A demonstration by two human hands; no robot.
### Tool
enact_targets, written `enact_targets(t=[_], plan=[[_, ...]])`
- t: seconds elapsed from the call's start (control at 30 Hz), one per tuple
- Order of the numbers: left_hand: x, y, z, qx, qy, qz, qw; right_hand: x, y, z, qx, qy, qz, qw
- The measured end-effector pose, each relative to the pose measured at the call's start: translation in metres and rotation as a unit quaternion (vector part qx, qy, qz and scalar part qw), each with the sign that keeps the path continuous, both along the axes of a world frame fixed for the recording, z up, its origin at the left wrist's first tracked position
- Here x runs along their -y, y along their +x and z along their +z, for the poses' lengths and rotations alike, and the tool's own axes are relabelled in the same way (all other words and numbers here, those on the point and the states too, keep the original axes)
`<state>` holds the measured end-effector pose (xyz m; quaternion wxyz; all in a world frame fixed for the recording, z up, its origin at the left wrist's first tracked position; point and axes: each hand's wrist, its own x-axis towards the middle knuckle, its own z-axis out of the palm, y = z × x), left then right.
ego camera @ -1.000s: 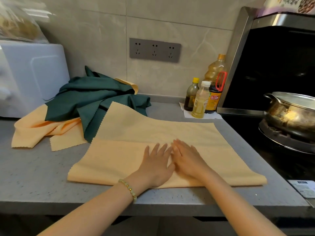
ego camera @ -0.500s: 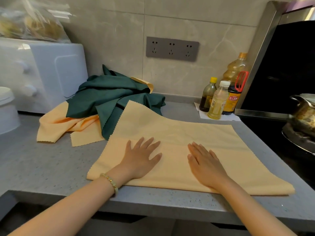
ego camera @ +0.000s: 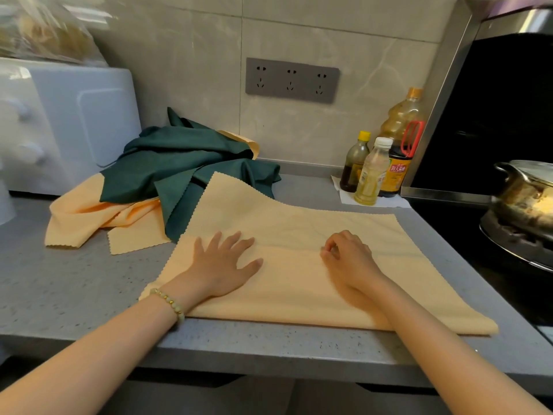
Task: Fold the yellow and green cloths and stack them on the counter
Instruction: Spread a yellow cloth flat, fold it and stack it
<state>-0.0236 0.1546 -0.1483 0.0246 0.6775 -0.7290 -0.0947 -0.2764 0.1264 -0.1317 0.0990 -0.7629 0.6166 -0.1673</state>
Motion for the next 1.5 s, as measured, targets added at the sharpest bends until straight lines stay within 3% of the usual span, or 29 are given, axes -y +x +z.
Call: enact_targets(t=[0.37, 0.47, 0.57, 0.67, 0.83, 0.93, 1.13, 1.2, 1.27, 1.37, 1.5], plan=[[-0.003, -0.002, 0.002, 0.013, 0.012, -0.002, 1.0, 0.003, -0.003, -0.003, 0.04, -0.002, 0.004, 0.999], [0.004, -0.006, 0.016, 0.053, 0.035, 0.002, 0.998, -0.007, 0.002, -0.006, 0.002, 0.04, 0.041, 0.998], [0.04, -0.026, 0.038, 0.108, -0.04, -0.009, 0.993, -0.014, 0.006, -0.017, -0.091, 0.069, 0.058, 0.992], [0.092, -0.046, 0.047, 0.141, -0.13, -0.059, 0.98, -0.011, 0.007, -0.022, -0.105, 0.068, 0.041, 0.991], [0.149, -0.056, 0.043, 0.18, -0.105, -0.1, 0.973, -0.011, 0.007, -0.024, -0.097, 0.055, 0.038, 0.993], [0.161, -0.059, 0.046, 0.191, -0.134, -0.097, 0.968, -0.01, 0.006, -0.026, -0.09, 0.056, 0.04, 0.994], [0.138, -0.053, 0.061, 0.121, -0.187, -0.167, 0.96, -0.012, 0.005, -0.023, -0.073, 0.049, 0.038, 0.995], [0.116, -0.046, 0.066, 0.113, -0.269, -0.221, 0.931, -0.016, 0.005, -0.019, -0.006, 0.01, 0.038, 0.999], [0.088, -0.039, 0.068, 0.11, -0.363, -0.283, 0.881, -0.02, 0.002, -0.008, 0.054, -0.127, 0.027, 0.99], [0.037, -0.031, 0.066, 0.148, -0.402, -0.353, 0.832, -0.022, -0.021, 0.015, -0.014, -0.31, 0.01, 0.95], [-0.022, -0.017, 0.05, 0.147, -0.368, -0.4, 0.826, -0.042, -0.047, 0.017, -0.121, -0.334, 0.094, 0.93]])
